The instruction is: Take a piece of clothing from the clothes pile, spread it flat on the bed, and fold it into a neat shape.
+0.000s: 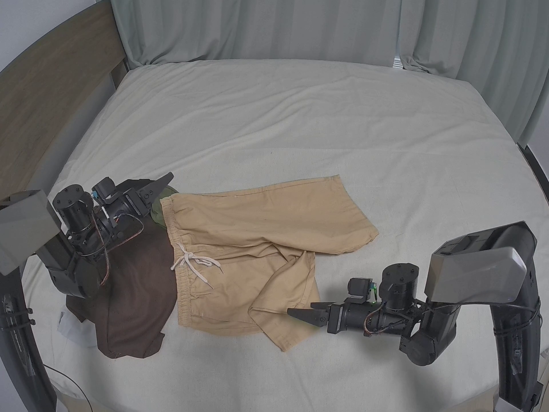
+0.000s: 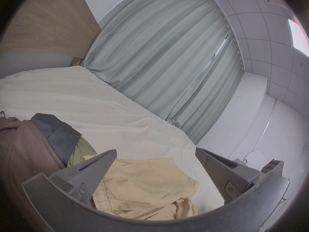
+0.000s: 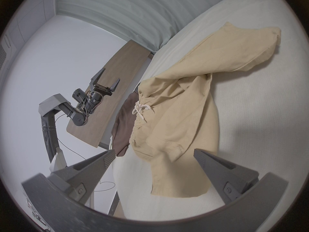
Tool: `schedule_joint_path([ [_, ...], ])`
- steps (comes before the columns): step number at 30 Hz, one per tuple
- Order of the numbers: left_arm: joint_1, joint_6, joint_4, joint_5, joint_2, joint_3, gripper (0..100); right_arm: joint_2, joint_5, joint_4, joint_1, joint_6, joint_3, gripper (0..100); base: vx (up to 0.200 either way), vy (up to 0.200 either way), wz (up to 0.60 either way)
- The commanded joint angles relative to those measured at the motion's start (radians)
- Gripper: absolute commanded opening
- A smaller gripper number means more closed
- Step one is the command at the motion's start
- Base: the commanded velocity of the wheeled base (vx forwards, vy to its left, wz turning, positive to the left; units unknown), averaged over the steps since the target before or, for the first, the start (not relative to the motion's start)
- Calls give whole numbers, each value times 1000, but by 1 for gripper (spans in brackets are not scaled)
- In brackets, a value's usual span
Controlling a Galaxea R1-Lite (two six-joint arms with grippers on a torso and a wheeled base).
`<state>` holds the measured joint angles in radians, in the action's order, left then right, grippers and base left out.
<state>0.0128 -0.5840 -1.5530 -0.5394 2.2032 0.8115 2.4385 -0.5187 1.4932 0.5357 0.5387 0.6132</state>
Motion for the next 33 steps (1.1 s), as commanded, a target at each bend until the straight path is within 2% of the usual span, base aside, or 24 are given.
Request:
schedule_joint_path([
  [1,-5,0,-2,1,0,-3,100,43,23,18,9,0,22,100,0,0,0],
  [18,-5,0,-2,-1,1,-2,100,91,48,19,43,6,102,100,0,0,0],
  [19,-5,0,-2,-1,1,-2,100,94,59,21,44,6,105,0,0,0,0],
  [30,-4,0,-2,-1,1,-2,100,123,68,33,33,7,103,0,0,0,0],
  [33,-4,0,-2,-1,-2,-2,100,119,94,45,16,7,72,0,0,0,0],
])
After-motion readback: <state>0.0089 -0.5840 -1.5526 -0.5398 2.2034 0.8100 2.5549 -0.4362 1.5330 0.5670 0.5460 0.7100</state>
